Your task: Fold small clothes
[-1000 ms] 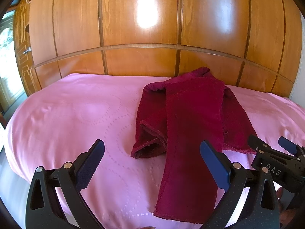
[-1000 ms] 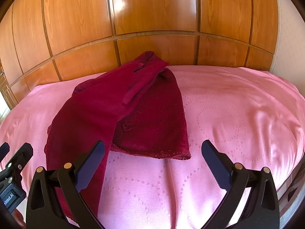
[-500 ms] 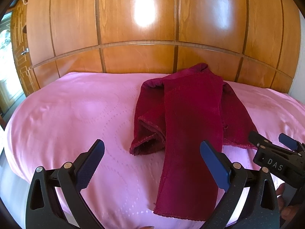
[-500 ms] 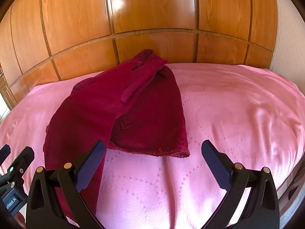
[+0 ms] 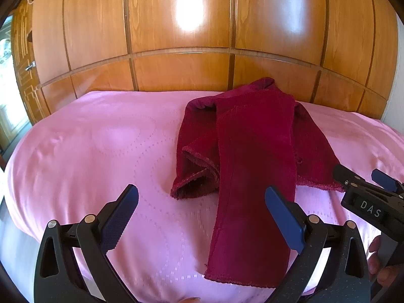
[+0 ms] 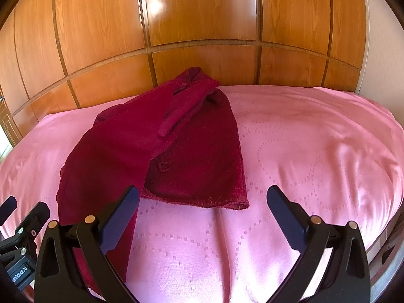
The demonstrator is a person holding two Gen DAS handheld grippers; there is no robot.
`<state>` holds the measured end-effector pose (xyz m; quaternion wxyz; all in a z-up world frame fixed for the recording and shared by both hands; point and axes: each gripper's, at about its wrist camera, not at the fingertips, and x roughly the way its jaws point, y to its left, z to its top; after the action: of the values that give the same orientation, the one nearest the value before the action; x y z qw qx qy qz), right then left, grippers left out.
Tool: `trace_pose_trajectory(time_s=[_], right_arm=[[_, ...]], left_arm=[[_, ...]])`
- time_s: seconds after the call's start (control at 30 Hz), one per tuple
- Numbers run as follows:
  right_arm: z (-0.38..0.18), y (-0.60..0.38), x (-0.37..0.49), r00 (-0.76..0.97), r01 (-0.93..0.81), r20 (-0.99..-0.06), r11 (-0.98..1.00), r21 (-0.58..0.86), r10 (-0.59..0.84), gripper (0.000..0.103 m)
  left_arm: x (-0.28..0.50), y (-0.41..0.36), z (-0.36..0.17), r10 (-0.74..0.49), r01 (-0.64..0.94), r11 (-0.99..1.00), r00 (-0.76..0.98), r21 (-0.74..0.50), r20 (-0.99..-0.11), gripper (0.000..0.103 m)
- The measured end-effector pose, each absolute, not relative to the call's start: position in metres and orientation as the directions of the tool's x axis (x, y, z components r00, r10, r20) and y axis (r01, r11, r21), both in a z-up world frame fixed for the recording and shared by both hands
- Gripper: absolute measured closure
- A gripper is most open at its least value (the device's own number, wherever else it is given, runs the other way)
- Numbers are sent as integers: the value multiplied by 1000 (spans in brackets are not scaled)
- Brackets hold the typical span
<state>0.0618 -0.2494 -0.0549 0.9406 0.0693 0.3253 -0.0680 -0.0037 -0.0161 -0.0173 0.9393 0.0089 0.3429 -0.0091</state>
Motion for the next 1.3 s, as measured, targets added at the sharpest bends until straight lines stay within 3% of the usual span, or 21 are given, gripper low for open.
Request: trace_pose_trajectory(time_s=[0.6, 0.7, 0.87, 0.93, 1.1, 1.17, 1.3], right_arm=[[-59, -250, 63, 774, 179, -627, 980, 84, -87, 2], [-61, -254, 65, 768, 187, -635, 978, 94, -86, 2], [-66, -270, 69, 757, 203, -649, 971, 127, -74, 2], [-68, -281, 71, 752, 218, -656, 964, 151, -68, 2], [-72, -295, 78, 747, 211, -664, 953, 217, -14, 3], [-73, -297, 82, 747, 192, -665, 953, 234, 13, 9], [-74, -295, 93, 734, 151, -675, 952, 265, 72, 27]], left_arm=[[-2, -11, -28, -100, 106, 994, 725, -33, -681, 3], [3, -14, -37, -163, 166, 984, 680, -66, -715, 8], [15, -17, -62, -281, 252, 954, 559, -162, -780, 33], [19, -20, -70, -315, 274, 942, 519, -194, -794, 36], [25, -33, -86, -376, 328, 914, 459, -240, -805, 56], [25, -36, -88, -389, 343, 906, 452, -246, -802, 92], [25, -26, -58, -571, 414, 811, 405, -414, -714, 93]])
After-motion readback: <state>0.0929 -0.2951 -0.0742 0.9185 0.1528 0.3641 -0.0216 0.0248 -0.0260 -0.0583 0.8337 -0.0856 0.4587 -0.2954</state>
